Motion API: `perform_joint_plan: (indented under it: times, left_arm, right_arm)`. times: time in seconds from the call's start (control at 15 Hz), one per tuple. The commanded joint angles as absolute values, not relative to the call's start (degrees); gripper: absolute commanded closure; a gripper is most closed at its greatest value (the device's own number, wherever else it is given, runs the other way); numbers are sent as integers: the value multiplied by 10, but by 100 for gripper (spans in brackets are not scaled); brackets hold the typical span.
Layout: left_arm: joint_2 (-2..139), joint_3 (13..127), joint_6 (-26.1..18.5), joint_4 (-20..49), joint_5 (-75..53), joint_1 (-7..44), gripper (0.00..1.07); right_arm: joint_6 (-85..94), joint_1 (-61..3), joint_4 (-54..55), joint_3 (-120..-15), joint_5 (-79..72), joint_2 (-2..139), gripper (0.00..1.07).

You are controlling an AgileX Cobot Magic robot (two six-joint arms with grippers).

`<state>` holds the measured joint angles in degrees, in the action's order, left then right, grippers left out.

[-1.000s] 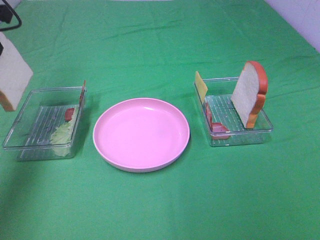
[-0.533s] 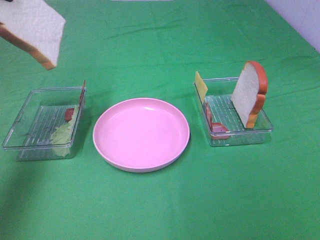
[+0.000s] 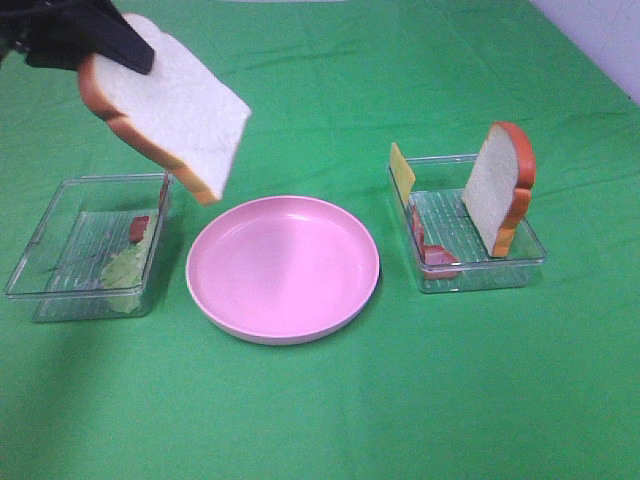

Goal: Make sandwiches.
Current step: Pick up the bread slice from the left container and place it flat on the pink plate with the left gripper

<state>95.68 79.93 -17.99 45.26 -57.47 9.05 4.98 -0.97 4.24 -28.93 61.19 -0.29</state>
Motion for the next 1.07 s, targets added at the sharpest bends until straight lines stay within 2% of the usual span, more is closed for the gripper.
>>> perform_joint_plan:
  times: [0.07, 0.27, 0.73, 1.07]
  left_arm:
    - [1002, 795, -187, 464, -539, 139, 107]
    - [1081, 795, -186, 466, -500, 186, 107]
    - [1158, 796, -184, 497, -383, 247, 107]
    - [1185, 796, -182, 517, -371, 256, 107]
  right_arm:
    - [58, -7, 44, -290, 607, -11, 32]
    - [58, -7, 44, -290, 607, -11, 32]
    - [58, -7, 46, -290, 607, -11, 32]
    - [58, -7, 48, -290, 607, -11, 32]
